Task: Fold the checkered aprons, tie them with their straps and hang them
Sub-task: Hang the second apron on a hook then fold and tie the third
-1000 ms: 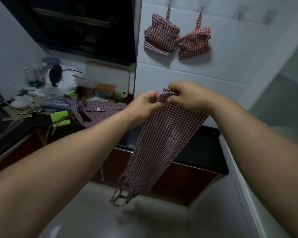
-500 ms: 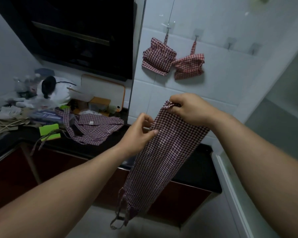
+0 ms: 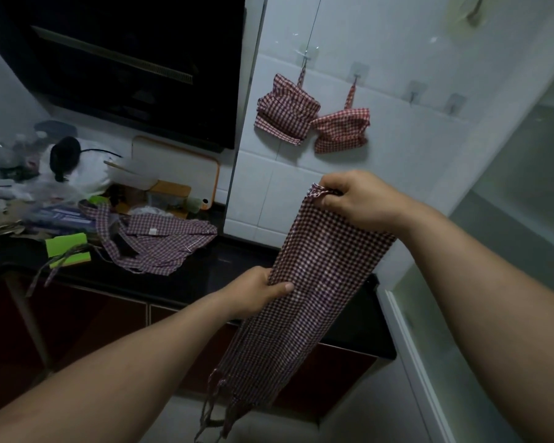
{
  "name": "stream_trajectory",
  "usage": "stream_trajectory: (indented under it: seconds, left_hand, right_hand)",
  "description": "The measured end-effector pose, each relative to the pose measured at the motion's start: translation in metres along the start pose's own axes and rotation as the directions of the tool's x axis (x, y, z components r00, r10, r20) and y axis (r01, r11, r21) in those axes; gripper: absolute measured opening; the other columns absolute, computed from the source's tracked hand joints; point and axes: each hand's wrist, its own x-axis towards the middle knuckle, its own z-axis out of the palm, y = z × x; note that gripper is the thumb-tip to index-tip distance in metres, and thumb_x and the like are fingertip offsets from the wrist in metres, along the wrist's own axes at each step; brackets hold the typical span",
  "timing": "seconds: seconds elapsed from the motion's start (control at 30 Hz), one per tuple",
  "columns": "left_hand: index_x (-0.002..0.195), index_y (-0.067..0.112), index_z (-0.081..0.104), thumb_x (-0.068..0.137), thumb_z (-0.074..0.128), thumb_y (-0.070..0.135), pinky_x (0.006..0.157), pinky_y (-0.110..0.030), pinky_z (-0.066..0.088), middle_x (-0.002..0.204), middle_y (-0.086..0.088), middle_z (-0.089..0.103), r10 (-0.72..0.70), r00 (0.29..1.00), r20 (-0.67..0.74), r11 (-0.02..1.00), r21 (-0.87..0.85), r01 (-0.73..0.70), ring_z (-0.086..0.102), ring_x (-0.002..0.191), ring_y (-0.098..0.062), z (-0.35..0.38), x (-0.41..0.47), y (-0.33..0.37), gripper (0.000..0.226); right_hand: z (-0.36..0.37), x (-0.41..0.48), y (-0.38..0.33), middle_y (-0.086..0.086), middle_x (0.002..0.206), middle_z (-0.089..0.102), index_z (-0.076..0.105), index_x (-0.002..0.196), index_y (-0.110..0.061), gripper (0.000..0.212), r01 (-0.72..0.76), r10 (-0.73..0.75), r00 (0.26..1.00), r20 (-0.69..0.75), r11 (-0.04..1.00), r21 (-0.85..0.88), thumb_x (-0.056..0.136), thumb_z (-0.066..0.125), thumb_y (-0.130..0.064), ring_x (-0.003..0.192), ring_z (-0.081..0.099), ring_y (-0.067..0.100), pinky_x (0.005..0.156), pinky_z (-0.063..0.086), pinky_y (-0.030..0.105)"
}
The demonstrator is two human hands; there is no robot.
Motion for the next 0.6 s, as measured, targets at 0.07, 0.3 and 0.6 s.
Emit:
stream_trajectory:
  seconds: [0.07, 0.3, 0.6]
  left_hand:
    - [0.116, 0.029, 0.073, 0.102, 0.061, 0.043, 0.104, -0.041, 0.053, 0.118, 0.012, 0.074, 0.035, 0.999, -0.029, 0.999, 0.001, -0.035, 0.069, 0.109, -0.005, -0.001, 0.004, -0.007, 0.023]
    - [0.117, 0.032, 0.073, 0.089, 0.071, 0.061, 0.107, -0.046, 0.052, 0.124, 0.008, 0.072, -0.018, 0.995, 0.103, 0.997, 0.077, 0.010, 0.068, 0.116, -0.010, -0.012, 0.004, -0.047, 0.040]
    - [0.105, 0.031, 0.074, 0.097, 0.065, 0.053, 0.101, -0.045, 0.054, 0.110, 0.012, 0.070, -0.141, 0.981, 0.135, 0.931, 0.355, 0.085, 0.068, 0.104, -0.009, -0.006, 0.011, -0.092, 0.026]
  right_hand:
    - [-0.003, -0.001, 0.005, -0.011, 0.079, 0.061, 0.061, 0.081, -0.022, 0.019, -0.035, 0.035, 0.999, -0.005, 0.999, -0.010, 0.099, 0.066, -0.020, 0.074, 0.053, 0.002, 0.066, 0.039, 0.028]
    - [-0.019, -0.018, 0.033, -0.010, 0.094, 0.070, 0.070, 0.096, -0.024, 0.012, -0.170, 0.178, 0.979, -0.102, 0.982, 0.083, 0.103, 0.061, -0.022, 0.087, 0.062, 0.007, 0.077, 0.045, 0.027]
    - [-0.040, -0.030, 0.087, -0.008, 0.084, 0.067, 0.067, 0.093, -0.020, 0.011, -0.260, 0.288, 0.922, -0.258, 0.956, 0.137, 0.102, 0.061, -0.020, 0.074, 0.057, 0.007, 0.068, 0.043, 0.015]
